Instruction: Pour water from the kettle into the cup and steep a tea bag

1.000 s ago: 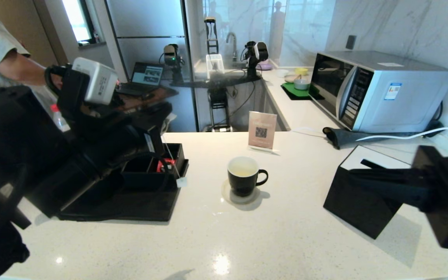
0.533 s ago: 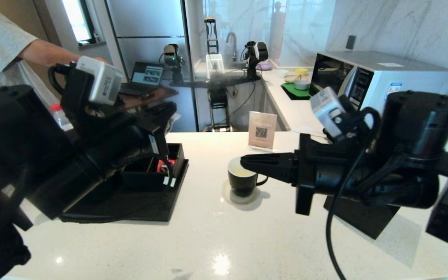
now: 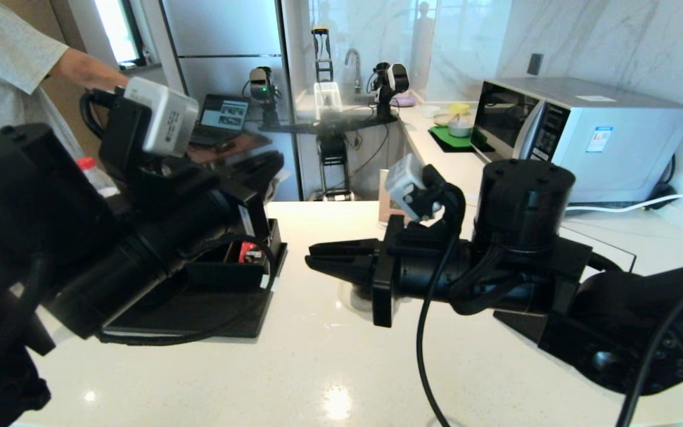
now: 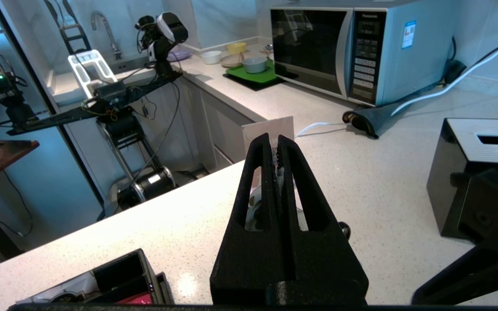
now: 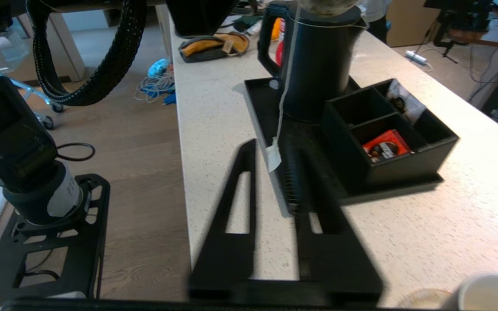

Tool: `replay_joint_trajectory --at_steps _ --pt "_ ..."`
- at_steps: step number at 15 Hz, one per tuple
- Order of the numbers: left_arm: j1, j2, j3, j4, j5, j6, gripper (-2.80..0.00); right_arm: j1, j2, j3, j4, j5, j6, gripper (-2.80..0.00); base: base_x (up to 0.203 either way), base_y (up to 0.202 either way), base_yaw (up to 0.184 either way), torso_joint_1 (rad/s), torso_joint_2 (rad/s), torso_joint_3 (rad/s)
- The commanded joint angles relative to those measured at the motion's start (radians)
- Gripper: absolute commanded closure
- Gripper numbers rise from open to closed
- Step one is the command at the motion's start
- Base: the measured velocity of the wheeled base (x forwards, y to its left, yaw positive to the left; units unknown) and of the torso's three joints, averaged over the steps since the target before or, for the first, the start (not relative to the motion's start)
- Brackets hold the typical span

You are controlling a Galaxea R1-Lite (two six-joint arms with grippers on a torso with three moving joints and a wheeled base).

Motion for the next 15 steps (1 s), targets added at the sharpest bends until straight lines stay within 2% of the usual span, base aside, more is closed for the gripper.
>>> replay_joint_trajectory --at_steps 1,3,7,15 --pt "-0.002 0.002 -0.007 -0.005 0.001 0.002 0.00 0.013 0.028 -0.017 -0.009 0.004 -0.001 -2.80 0.000 0.000 0.000 0.000 0.00 0.000" --pt "-0.008 0.001 -0.008 -0.005 0.001 0.001 0.00 0.016 0.040 -0.019 -0.013 0.004 -0.004 -2.80 0.000 0.000 0.000 0.000 0.00 0.000" --pt "-0.024 0.001 -0.010 -0.005 0.001 0.002 0.00 0.018 0.103 -0.033 -0.117 0.000 0.000 -2.80 0.000 0.000 0.000 0.000 0.00 0.000" --pt "-0.047 -0.001 -0.010 -0.005 0.001 0.010 0.00 0.038 0.169 -0.031 -0.155 -0.001 -0.002 -2.80 0.000 0.000 0.000 0.000 0.00 0.000"
